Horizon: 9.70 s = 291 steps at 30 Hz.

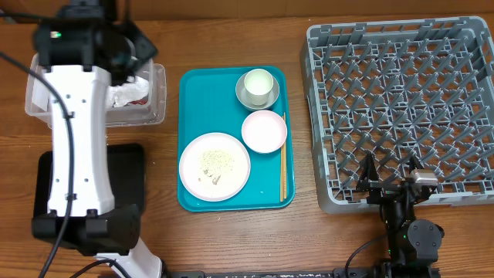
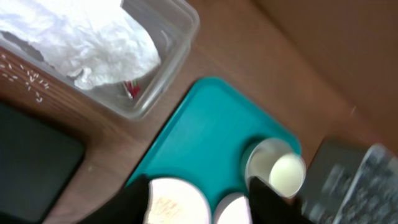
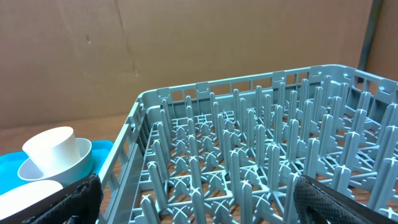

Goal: Sort waste into correct bins and load items into the dishwasher
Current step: 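Carry the napkin into the clear bin and release it, then reach the left gripper to the white rice plate and grip its rim, then lift the plate left and tilt it to dump rice over the black tray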

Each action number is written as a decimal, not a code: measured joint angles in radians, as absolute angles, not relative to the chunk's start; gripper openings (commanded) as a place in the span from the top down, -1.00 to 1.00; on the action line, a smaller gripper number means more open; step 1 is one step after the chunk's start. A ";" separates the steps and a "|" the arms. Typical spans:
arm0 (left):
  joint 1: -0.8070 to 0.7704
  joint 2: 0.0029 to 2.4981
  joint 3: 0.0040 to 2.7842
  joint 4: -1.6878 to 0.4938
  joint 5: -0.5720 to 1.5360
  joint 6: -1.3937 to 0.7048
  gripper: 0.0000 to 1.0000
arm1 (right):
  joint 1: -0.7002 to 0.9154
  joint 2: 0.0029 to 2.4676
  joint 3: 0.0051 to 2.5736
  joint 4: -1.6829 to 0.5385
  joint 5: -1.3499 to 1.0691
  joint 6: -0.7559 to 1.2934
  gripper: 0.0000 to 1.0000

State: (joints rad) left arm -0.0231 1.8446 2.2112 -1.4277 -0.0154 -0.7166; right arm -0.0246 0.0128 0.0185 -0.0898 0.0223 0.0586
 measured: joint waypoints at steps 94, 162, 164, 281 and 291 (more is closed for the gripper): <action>0.165 2.250 2.370 -1.441 -0.029 -0.683 0.91 | -0.025 0.013 0.019 -0.090 0.022 0.059 -1.00; -0.671 1.900 1.386 -1.050 -0.101 -0.205 0.39 | -0.025 0.013 0.019 -0.090 0.022 0.058 -1.00; -0.673 1.923 1.383 -1.050 -0.097 -0.197 0.39 | -0.025 0.013 0.019 -0.091 0.022 0.059 -1.00; -0.277 1.936 1.791 -1.613 -0.307 -0.607 0.91 | -0.025 0.013 0.019 -0.090 0.022 0.059 -0.99; -0.055 1.915 1.791 -1.573 -0.127 -0.532 0.91 | -0.025 0.013 0.019 -0.090 0.022 0.058 -1.00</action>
State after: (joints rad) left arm -0.0547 1.9152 1.7912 -1.5730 -0.1268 -0.5320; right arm -0.0250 0.0128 0.0185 -0.0898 0.0223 0.0582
